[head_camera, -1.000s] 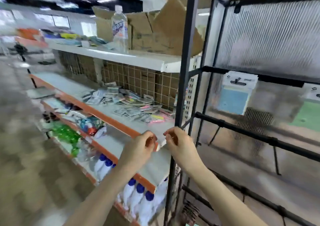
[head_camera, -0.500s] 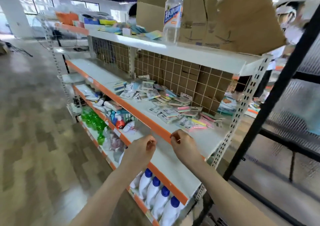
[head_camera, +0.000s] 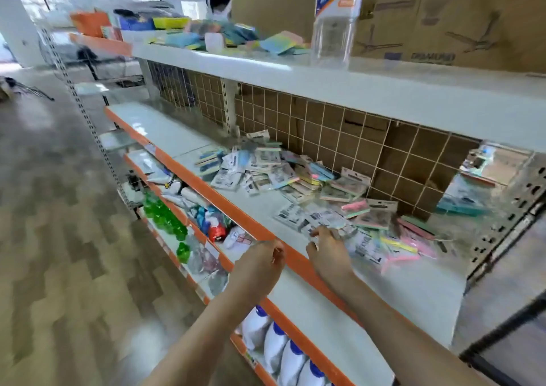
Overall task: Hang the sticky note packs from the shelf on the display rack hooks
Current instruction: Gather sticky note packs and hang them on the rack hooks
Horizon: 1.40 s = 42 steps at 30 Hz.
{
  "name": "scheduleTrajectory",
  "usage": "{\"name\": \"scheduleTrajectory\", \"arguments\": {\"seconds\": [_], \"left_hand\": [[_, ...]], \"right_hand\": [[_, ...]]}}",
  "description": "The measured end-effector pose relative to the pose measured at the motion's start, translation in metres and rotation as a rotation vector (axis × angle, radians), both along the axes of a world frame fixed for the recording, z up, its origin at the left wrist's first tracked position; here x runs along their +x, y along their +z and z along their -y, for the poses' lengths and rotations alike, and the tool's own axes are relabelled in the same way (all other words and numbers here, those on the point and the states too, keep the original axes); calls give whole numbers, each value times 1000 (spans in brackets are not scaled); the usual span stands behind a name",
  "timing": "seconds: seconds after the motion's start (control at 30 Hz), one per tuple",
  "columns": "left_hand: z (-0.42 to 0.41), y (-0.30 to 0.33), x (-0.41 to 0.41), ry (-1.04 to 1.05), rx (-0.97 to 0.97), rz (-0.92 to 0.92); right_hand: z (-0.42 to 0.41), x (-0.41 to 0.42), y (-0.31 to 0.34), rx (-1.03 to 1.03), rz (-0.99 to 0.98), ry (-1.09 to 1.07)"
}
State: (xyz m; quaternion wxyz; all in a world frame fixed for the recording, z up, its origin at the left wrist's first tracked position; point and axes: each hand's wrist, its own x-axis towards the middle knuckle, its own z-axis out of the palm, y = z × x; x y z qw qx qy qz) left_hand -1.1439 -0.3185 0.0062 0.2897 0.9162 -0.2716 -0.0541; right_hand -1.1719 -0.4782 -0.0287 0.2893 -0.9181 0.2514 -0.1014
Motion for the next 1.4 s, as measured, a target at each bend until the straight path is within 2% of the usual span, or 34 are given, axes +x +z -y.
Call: {"name": "scheduleTrajectory", "arguments": {"seconds": [0.2, 0.3, 0.4, 0.53, 0.63, 0.83, 1.03, 1.17, 1.4], "left_hand": [[14, -23, 58, -90, -24, 14], [33, -30, 84, -146, -38, 18], [55, -40, 114, -259, 18, 67], [76, -55, 150, -421, 127, 130], [89, -65, 174, -571, 148, 150], [96, -80, 207, -781, 178, 273], [92, -88, 209, -772, 57, 352], [91, -91, 209, -719, 126, 462], [87, -87, 209, -634, 53, 462]], "right_hand": [[20, 39, -16, -86, -65, -73], [21, 54, -22, -191, -119, -138], [15, 72, -28, -365, -235, -227], [3, 86, -35, -440, -331, -349], [-6, 94, -34, -460, -283, -452], [-11, 95, -36, -504, -183, -514], [-7, 94, -44, -440, -218, -568], [-4, 94, -47, -403, -247, -582], [-9, 94, -42, -444, -262, -606]]}}
